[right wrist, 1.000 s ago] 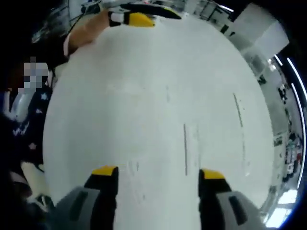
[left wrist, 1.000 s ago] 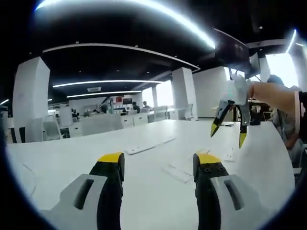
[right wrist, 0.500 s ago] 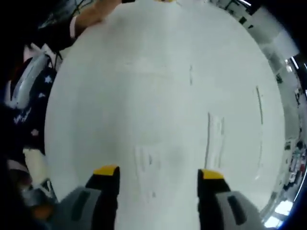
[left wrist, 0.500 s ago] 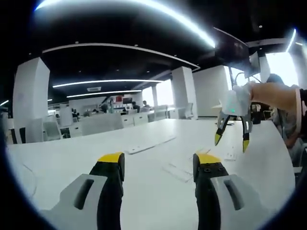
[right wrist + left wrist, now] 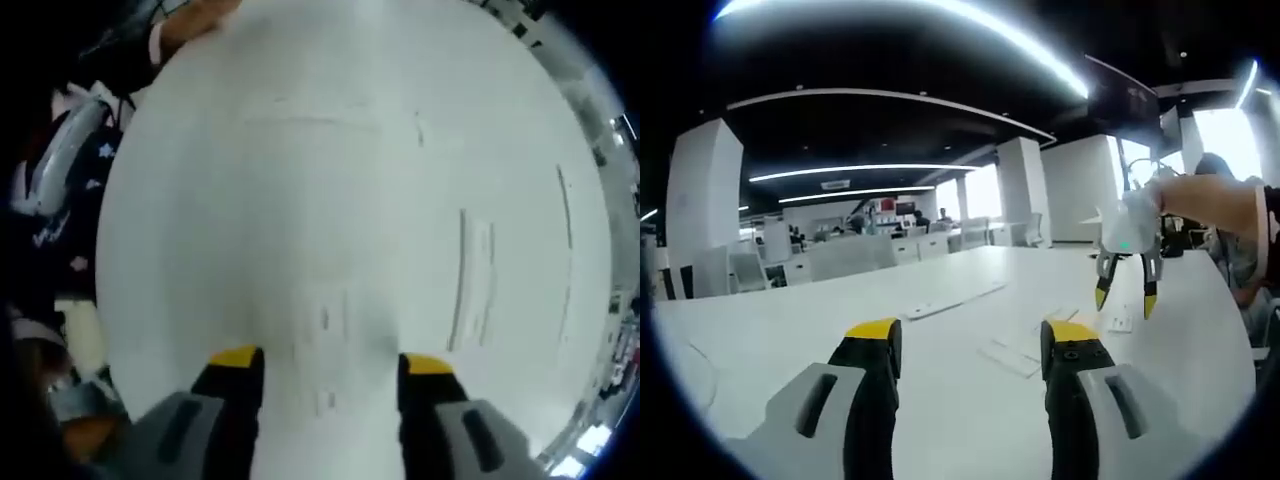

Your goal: Locate the socket holder cover, grip the socket holder cover, clip it into the socket holder slot.

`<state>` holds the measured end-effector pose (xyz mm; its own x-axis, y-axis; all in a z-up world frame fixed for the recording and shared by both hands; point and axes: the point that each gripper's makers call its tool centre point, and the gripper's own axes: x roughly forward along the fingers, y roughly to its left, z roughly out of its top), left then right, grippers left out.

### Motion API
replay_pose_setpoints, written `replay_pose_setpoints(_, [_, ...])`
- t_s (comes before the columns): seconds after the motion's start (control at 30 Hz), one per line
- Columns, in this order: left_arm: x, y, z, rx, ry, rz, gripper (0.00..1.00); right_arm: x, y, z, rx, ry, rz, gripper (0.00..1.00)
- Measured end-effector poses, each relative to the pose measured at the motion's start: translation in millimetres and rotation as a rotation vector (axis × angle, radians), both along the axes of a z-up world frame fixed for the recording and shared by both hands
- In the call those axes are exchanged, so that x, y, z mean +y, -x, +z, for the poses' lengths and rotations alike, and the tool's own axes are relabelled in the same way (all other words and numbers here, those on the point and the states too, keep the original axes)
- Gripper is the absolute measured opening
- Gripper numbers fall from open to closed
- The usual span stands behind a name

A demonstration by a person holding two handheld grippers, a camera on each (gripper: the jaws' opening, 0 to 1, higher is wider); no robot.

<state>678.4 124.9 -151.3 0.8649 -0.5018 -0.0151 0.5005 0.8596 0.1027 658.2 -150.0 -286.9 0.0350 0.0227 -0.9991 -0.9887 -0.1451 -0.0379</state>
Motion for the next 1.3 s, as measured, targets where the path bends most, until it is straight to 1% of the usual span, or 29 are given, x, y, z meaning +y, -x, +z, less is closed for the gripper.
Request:
replay_pose_setpoints(0.07, [0.1, -0.1, -0.3, 0.002, 0.0, 0.0, 0.56, -0.4, 0.6, 0.0, 0.007, -0.001, -0.003, 0.54])
replay_pose_setpoints(0.1, [-0.2, -0.2, -0.9, 0.004, -0.002, -0.002, 0.56, -0.5, 1.7, -0.3, 0.015, -0.002, -0.004, 0.52])
replay_pose_setpoints(0.13, [0.1, -0.9, -1.2, 0.007, -0.003, -0.002, 0.56, -0.8, 5.8, -1.1, 0.04, -0.003, -0.002, 0.5])
replay_pose_setpoints(0.17, [0.3, -1.2, -1.6, 0.009, -0.004, -0.002, 0.56, -1.0, 8.0, -1.4, 0.053, -0.002, -0.001, 0.48])
replay_pose_setpoints(0.2, [0.2, -1.1, -1.9, 0.01, -0.004, -0.002, 0.56, -1.0, 7.0, -0.9, 0.045, -0.003, 0.003, 0.48])
replay_pose_setpoints(0.53, [-0.4, 0.3, -1.0, 0.011, -0.006, -0.003, 0.55, -1.6, 8.6, -0.2, 0.051, -0.008, 0.018, 0.47])
replay_pose_setpoints(0.77, [-0.1, 0.2, -1.2, 0.013, -0.011, -0.003, 0.55, -1.7, 7.6, 0.5, 0.049, 0.001, 0.042, 0.42])
replay_pose_setpoints(0.87, [-1.9, 1.5, -2.5, 0.017, -0.019, -0.008, 0.54, -1.0, 8.6, 0.8, 0.047, 0.017, 0.07, 0.41])
replay_pose_setpoints(1.13, [-2.2, 1.9, -3.4, 0.02, -0.018, -0.008, 0.54, -0.6, 10.4, 0.8, 0.045, 0.025, 0.082, 0.39])
replay_pose_setpoints(1.3, [-2.8, 2.1, -3.7, 0.023, -0.017, -0.011, 0.54, 0.3, 11.8, 0.8, 0.046, 0.024, 0.092, 0.34])
